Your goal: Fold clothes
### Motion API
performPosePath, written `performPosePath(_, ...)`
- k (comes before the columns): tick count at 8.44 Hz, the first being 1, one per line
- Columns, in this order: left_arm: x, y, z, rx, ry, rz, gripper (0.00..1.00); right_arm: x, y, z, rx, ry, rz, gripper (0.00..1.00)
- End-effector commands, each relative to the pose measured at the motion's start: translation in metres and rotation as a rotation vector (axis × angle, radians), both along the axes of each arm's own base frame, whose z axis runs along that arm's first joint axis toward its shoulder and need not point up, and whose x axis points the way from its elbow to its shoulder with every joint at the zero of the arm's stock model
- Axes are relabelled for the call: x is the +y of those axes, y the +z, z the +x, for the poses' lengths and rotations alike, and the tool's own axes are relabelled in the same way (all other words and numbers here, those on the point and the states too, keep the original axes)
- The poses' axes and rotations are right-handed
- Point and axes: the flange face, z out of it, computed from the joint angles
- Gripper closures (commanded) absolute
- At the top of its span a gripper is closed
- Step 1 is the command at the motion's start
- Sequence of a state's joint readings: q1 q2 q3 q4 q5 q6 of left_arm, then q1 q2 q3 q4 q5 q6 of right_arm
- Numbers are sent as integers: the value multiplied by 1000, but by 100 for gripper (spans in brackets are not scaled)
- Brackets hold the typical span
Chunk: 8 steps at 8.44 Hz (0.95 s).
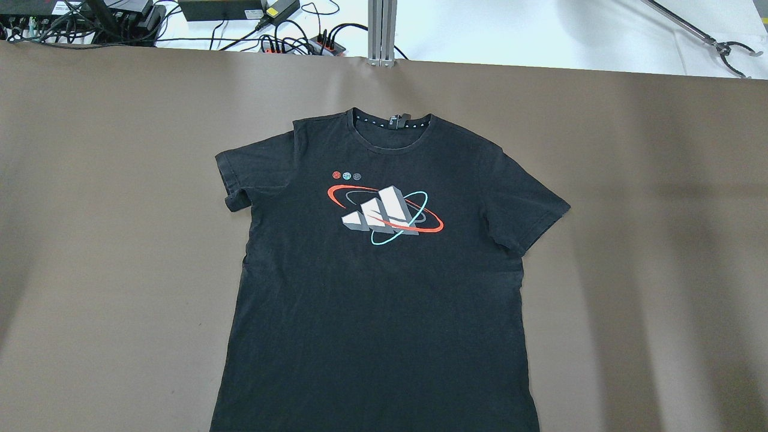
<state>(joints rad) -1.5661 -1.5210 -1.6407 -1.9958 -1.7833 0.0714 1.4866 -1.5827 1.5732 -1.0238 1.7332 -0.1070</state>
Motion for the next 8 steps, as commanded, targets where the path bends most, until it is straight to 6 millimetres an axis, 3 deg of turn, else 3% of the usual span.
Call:
performPosePath(1,0,-8,1,16,0,18,6,2,-11,4,2,9,-16,5)
performPosePath(6,20,13,-2,5,-12,-5,6,4,-3,3,-6,21,-32,5)
performPosePath(8,19,13,0,5,-12,-6,6,1,-9,-9,-80,9,-34,5)
